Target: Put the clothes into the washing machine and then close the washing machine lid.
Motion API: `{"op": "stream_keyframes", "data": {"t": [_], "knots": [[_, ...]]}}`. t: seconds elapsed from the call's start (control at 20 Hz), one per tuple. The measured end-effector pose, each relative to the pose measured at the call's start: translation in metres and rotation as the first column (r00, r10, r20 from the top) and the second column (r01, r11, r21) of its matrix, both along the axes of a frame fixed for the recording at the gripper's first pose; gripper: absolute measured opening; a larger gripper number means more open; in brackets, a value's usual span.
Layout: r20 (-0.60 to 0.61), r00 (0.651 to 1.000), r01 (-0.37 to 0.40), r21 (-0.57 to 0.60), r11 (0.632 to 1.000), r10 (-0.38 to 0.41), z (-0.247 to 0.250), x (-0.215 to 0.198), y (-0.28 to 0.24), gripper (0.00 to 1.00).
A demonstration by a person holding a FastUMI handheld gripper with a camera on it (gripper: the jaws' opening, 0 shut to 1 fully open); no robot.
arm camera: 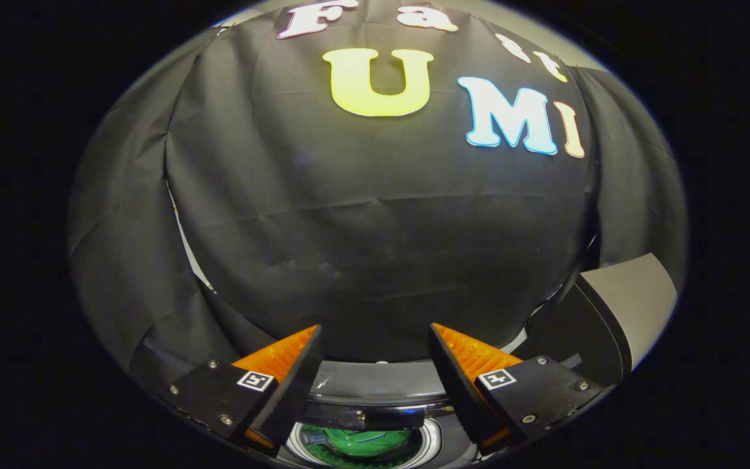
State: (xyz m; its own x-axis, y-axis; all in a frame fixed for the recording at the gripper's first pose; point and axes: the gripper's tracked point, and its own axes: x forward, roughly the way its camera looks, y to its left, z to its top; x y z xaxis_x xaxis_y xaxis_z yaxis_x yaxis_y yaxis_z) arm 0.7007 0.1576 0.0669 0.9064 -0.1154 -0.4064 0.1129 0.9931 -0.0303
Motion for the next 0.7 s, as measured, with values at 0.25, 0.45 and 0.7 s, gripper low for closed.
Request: {"op": "stream_keyframes", "data": {"t": [0.25, 0.45, 0.7], "knots": [[0.039, 0.999, 0.015, -0.004, 1.000, -0.014, 0.0024, 0.0043, -0.0028, 0.98], [0.042, 0.999, 0.026, -0.004, 1.000, -0.025, 0.0022, 0.0050, -0.0051, 0.98], [0.063, 0.997, 0.047, -0.011, 0.999, -0.046, 0.0038, 0.0059, -0.0069, 0.98]]}}
